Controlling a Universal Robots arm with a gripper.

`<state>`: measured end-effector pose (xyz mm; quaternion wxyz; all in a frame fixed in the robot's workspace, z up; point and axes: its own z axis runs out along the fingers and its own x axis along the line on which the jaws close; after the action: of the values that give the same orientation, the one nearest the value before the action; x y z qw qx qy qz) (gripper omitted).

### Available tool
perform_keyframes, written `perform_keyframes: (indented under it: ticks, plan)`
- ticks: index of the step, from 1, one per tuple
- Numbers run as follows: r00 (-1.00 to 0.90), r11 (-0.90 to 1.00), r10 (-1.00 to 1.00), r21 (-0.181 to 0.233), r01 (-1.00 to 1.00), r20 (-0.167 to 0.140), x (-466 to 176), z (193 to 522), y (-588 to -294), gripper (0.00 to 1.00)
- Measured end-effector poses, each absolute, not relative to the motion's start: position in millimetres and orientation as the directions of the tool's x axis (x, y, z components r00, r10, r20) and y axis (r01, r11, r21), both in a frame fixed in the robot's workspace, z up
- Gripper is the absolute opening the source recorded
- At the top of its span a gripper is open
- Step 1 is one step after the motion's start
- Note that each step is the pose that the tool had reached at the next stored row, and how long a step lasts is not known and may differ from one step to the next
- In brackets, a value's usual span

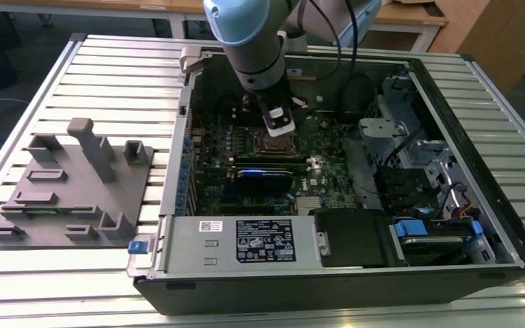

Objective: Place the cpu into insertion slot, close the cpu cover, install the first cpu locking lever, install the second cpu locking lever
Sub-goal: 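Install the first cpu locking lever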

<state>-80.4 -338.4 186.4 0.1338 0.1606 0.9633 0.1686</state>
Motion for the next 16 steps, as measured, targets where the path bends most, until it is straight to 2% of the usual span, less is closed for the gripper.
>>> perform_keyframes:
  ticks: [11, 13, 16]
  plan:
    - [-0.912, 0.894, 0.353, 0.361, 0.265, -0.207, -80.3, 201.8, -338.3, 0.10]
    - [-0.912, 0.899, 0.351, 0.347, 0.266, -0.212, -80.4, 202.2, -338.4, 0.10]
    - [-0.910, 0.913, 0.347, 0.304, 0.272, -0.228, -80.4, 202.2, -338.5, 0.10]
